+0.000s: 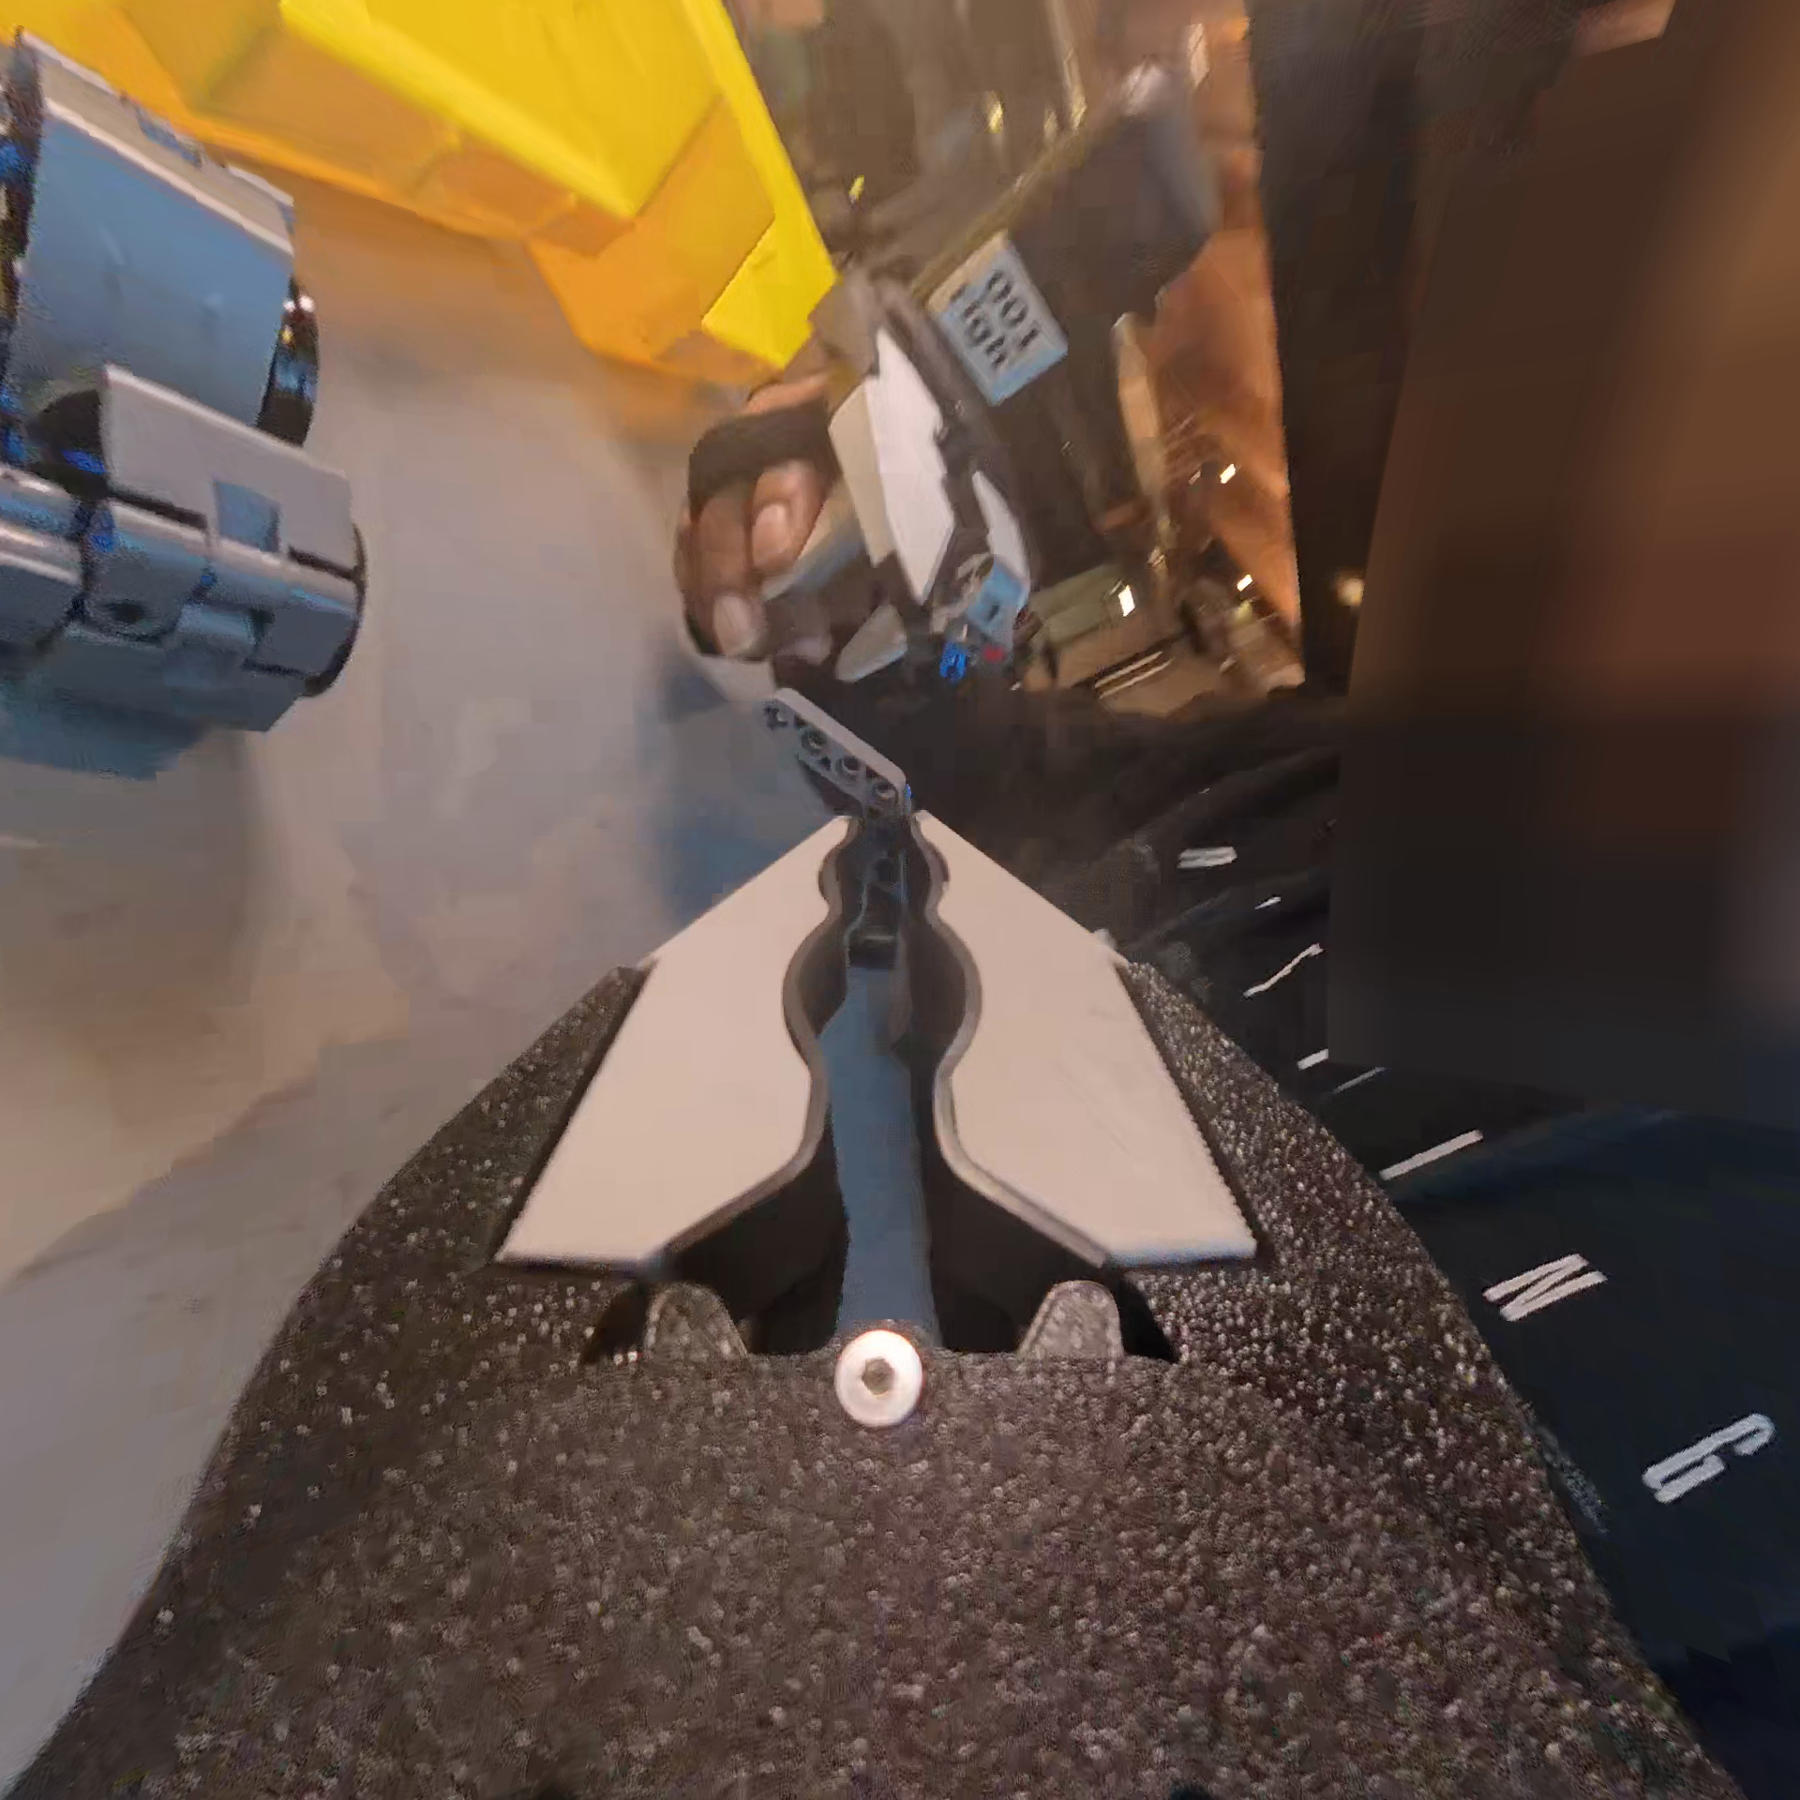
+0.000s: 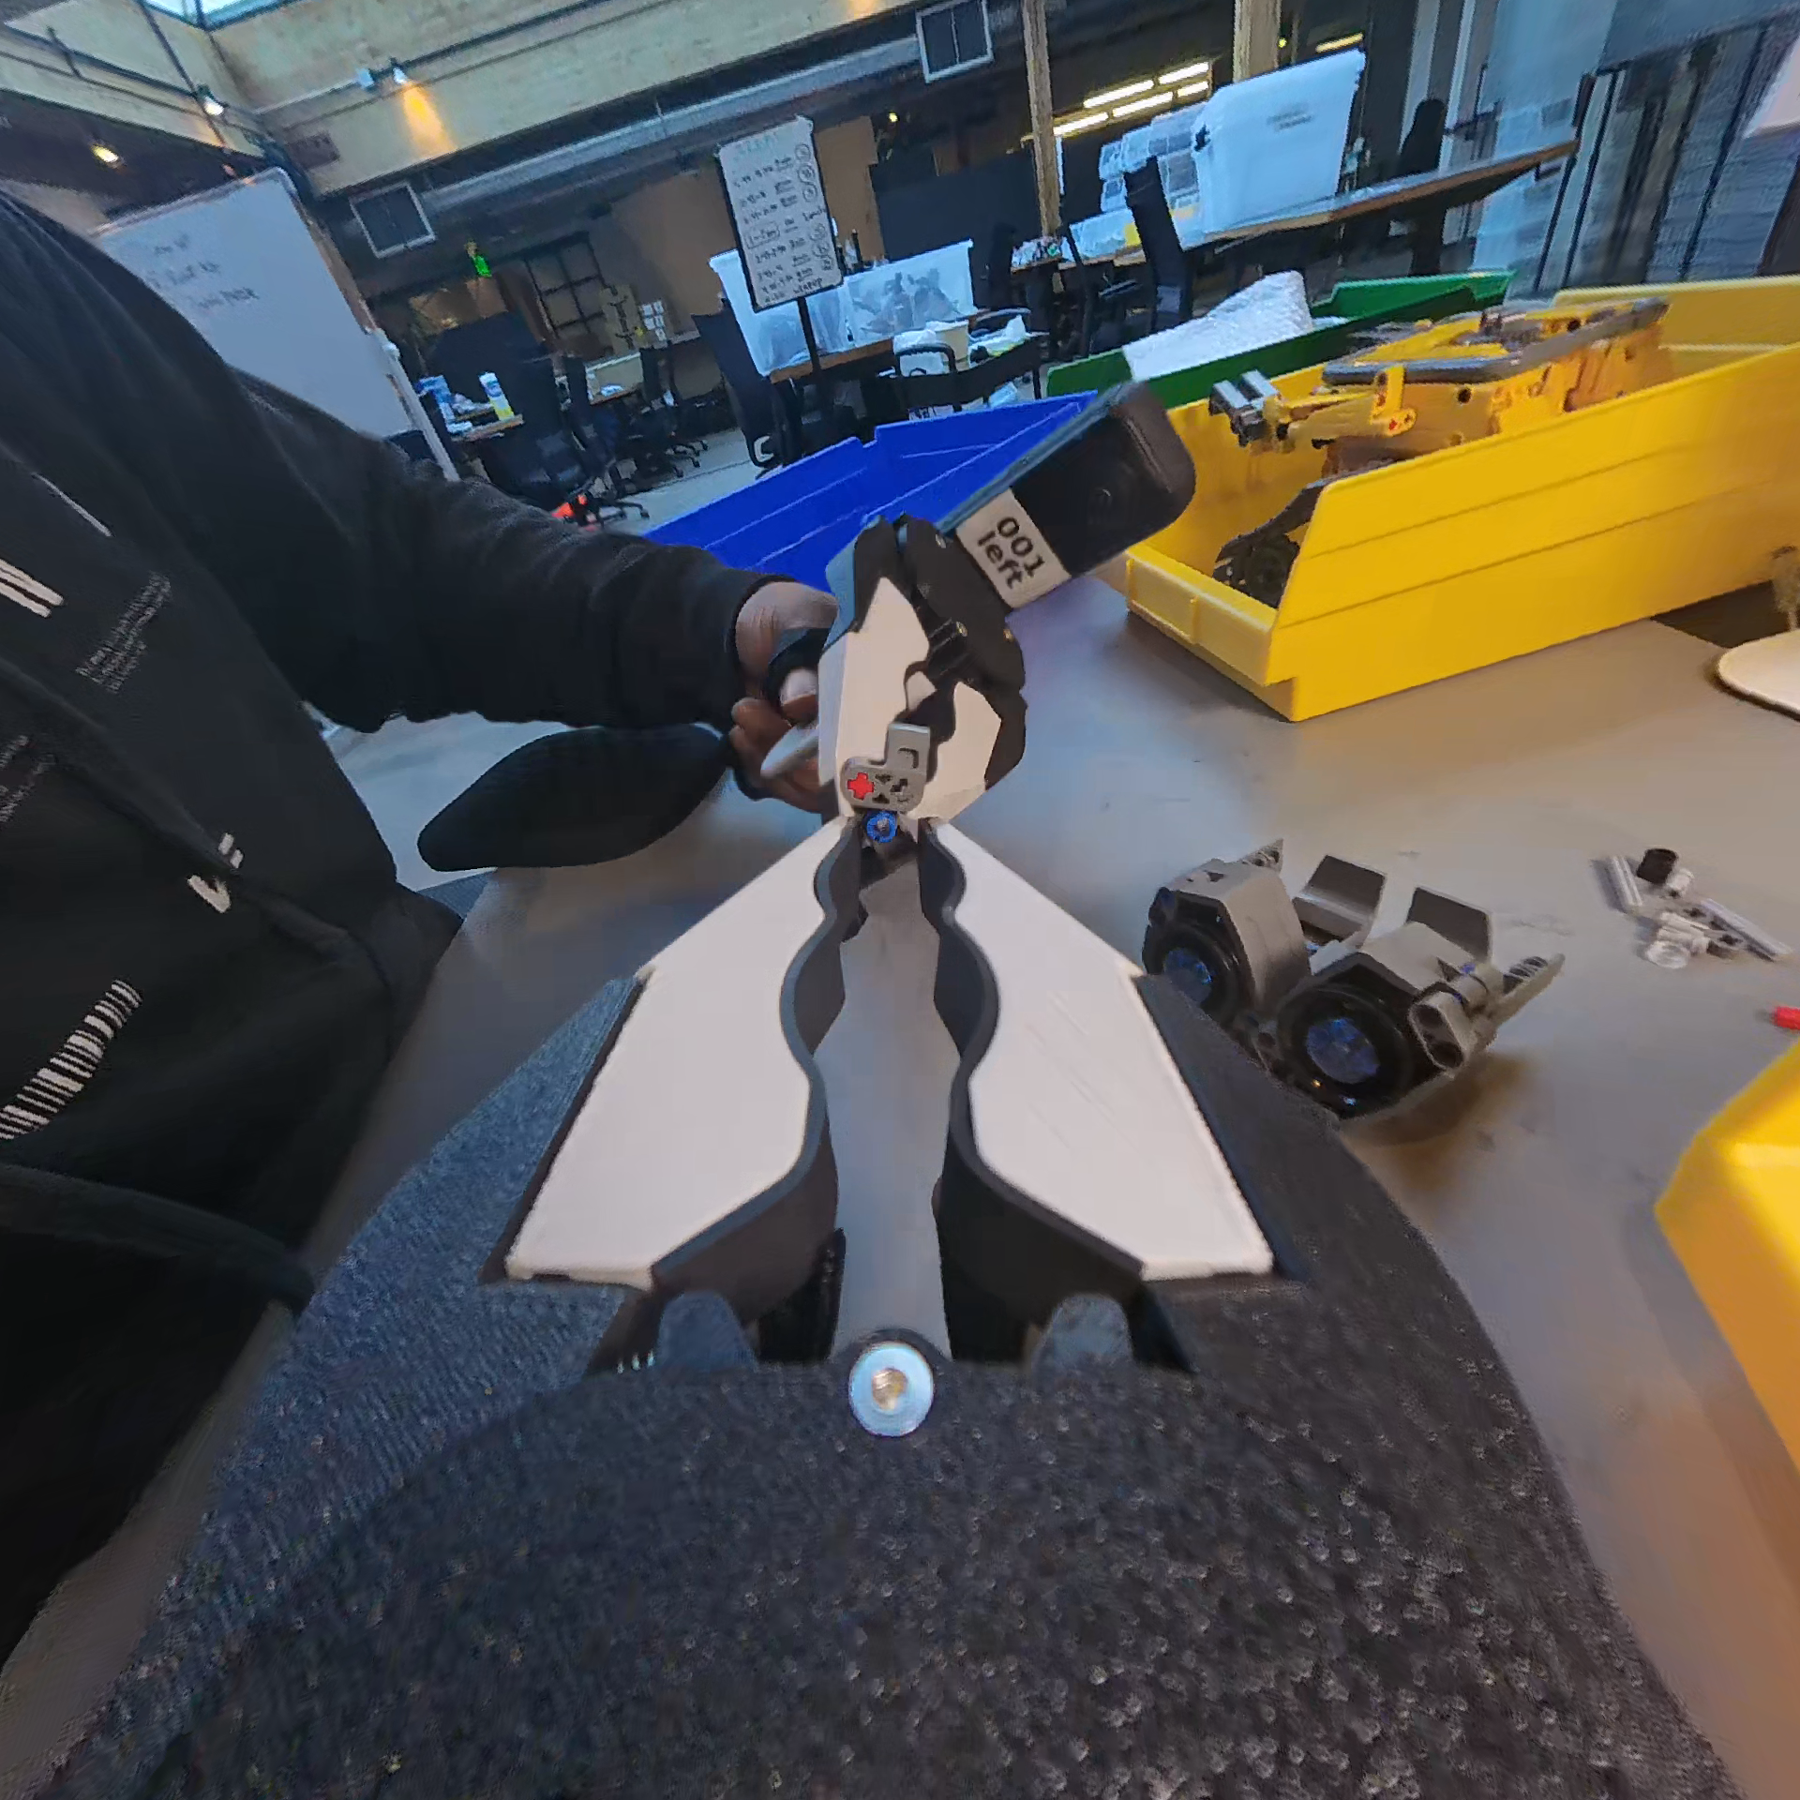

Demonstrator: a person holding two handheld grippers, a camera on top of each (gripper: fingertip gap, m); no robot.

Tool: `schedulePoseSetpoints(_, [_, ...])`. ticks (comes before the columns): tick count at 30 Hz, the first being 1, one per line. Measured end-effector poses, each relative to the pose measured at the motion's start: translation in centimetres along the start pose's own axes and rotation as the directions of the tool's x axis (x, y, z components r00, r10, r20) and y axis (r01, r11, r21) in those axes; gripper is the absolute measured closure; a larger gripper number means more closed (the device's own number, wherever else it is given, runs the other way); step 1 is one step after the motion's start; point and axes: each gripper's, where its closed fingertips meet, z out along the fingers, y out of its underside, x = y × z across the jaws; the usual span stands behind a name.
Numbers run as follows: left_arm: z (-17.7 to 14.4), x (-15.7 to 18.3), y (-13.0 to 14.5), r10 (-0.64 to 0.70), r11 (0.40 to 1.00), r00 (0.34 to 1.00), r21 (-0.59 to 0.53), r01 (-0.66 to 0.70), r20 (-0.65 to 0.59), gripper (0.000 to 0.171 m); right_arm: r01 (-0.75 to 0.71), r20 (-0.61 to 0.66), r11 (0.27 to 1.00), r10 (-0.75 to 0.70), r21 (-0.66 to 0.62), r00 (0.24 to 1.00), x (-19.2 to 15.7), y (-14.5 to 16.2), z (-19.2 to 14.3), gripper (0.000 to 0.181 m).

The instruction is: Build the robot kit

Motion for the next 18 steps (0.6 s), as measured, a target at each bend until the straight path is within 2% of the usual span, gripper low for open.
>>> schedulePoseSetpoints(3, [0.5,1.7,-0.8,-0.031,0.991,0.992,0.128,0.046,-0.118,0.164,0.062,0.006,0.997,-0.062,0.041,0.998,-0.6,-0.6,0.1,0.171])
schedulePoseSetpoints(7, [1.2,2.8,-1.1,-0.023,0.975,0.98,0.211,0.066,-0.199,0.164,0.147,-0.019,0.987,-0.146,0.066,0.989,-1.1,-1.2,0.3,0.171])
schedulePoseSetpoints(12, [1.2,3.0,-1.5,-0.002,0.965,0.975,0.256,0.06,-0.221,0.164,0.162,-0.049,0.985,-0.159,0.06,0.986,-0.8,-1.1,0.4,0.171])
schedulePoseSetpoints(18, [1.3,3.1,-1.3,0.059,0.967,0.982,0.255,-0.012,-0.18,0.164,0.111,-0.034,0.99,-0.108,0.088,0.994,-0.6,-1.2,0.4,0.172])
